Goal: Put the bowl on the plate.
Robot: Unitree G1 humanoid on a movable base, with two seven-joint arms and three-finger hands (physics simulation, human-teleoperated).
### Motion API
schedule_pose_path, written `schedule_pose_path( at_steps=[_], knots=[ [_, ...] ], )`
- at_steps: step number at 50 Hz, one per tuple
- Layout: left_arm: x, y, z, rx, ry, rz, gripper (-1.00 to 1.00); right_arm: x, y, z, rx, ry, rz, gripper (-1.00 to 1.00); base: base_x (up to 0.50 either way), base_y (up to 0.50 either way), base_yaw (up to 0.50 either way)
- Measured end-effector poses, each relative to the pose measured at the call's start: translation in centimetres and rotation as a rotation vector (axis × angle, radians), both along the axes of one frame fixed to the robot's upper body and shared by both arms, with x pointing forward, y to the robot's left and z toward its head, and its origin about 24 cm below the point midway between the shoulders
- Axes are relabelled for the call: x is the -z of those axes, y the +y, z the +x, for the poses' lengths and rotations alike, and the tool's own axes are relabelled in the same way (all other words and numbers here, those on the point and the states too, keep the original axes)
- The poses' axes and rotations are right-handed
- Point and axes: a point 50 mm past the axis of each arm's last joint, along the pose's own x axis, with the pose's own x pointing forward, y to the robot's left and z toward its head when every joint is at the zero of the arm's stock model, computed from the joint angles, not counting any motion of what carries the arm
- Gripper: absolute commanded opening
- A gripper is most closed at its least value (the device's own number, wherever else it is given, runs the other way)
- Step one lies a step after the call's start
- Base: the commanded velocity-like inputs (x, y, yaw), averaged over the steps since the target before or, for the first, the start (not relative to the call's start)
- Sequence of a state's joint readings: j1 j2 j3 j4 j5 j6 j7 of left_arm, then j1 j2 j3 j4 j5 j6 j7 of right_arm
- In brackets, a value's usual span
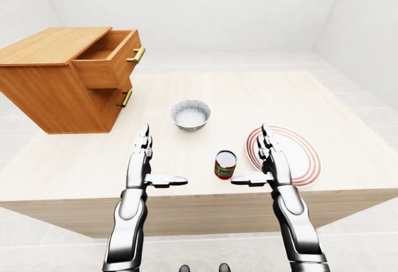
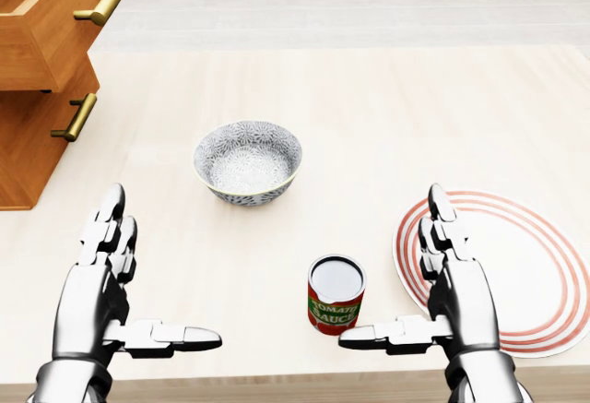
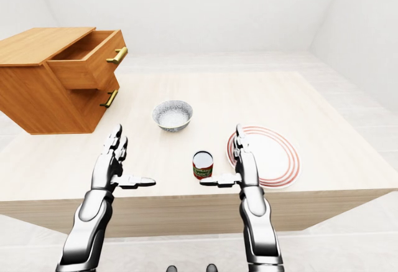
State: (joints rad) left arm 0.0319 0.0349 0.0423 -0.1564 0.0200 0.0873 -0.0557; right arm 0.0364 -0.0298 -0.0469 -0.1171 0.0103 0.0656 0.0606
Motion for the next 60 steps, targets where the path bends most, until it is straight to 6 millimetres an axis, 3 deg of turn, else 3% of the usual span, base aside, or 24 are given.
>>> schedule_pose_path(
  at_steps=[17,60],
  knots=[
    [-2.2,0.4,-0.2,0.003,-0.091,0.040,1.00,-1.3,-0.4,-0.1,0.000,-0.042,-0.005,1.00,0.00,-0.11,0.00],
    [-4.6,0.5,-0.5,0.008,-0.192,0.090,1.00,-2.1,-0.7,-0.1,0.008,-0.075,-0.017,1.00,0.00,-0.15,0.00]
  ],
)
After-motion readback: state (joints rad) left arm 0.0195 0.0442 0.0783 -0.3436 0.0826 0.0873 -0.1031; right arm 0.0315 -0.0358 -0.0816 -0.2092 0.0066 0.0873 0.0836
